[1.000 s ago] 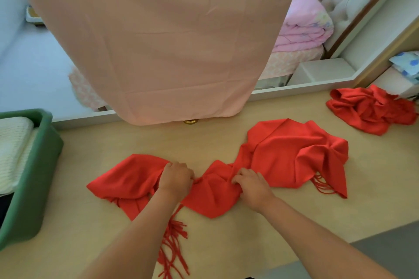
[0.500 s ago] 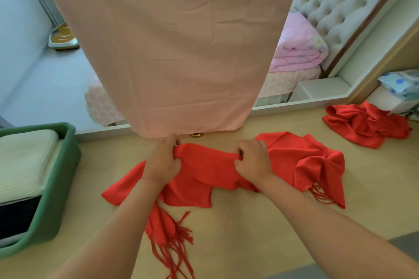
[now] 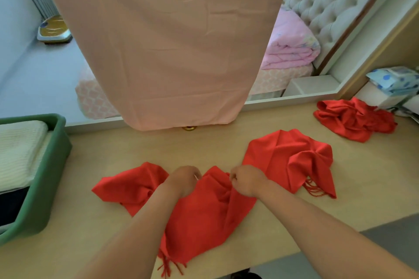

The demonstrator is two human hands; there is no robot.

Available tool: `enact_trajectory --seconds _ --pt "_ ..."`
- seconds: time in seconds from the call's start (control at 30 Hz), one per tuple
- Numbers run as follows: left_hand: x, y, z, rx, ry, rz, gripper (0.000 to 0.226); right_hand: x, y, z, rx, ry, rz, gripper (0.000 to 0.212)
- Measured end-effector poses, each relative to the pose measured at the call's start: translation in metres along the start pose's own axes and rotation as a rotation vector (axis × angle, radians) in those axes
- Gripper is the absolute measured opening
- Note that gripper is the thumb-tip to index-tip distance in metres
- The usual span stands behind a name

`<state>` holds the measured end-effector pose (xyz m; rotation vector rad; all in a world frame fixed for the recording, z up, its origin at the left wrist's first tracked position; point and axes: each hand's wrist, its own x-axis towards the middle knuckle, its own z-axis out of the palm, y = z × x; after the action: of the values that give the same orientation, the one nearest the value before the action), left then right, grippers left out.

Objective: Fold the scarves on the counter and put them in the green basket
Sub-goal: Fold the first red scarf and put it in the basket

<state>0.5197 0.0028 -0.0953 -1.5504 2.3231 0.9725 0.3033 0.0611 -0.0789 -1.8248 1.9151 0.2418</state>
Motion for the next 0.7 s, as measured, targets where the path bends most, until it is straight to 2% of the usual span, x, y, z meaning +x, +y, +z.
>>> enact_trajectory --seconds 0.07,0.17,0.27,0.33,0.37,0.43,0.5,0.57,0.7 --pt "0.010 0.015 0.011 -0.052 0.045 0.098 0.027 0.007 0.020 -0.004 -0.092 0.027 -0.065 0.038" --pt "0.023 0.044 0.029 -0.078 -0.023 0.125 0.024 0.020 0.050 -0.005 -0.269 -0.004 -0.089 0.051" --pt "0.037 0.065 0.049 -0.007 -0.067 0.102 0.054 0.033 0.080 -0.003 -0.339 -0.068 -0.055 0.063" --pt "0.045 0.074 0.059 0.133 -0.153 0.067 0.066 0.041 0.100 0.001 -0.334 -0.097 -0.070 0.066" --pt "0.049 0.077 0.062 0.200 -0.182 0.056 0.065 0.045 0.109 0.003 -0.307 -0.087 -0.093 0.066" --pt "0.057 0.080 0.065 0.272 -0.162 0.072 0.043 0.052 0.124 0.006 -0.210 -0.027 -0.141 0.057" --pt "0.067 0.076 0.064 0.182 -0.121 0.060 0.018 0.061 0.134 0.002 -0.136 0.027 -0.175 0.034" --pt "0.074 0.069 0.056 0.004 -0.118 0.023 0.011 0.071 0.140 -0.004 -0.109 0.034 -0.214 0.017" --pt "0.080 0.069 0.036 -0.456 -0.079 -0.095 0.011 0.084 0.142 -0.014 0.009 0.111 -0.222 0.018"
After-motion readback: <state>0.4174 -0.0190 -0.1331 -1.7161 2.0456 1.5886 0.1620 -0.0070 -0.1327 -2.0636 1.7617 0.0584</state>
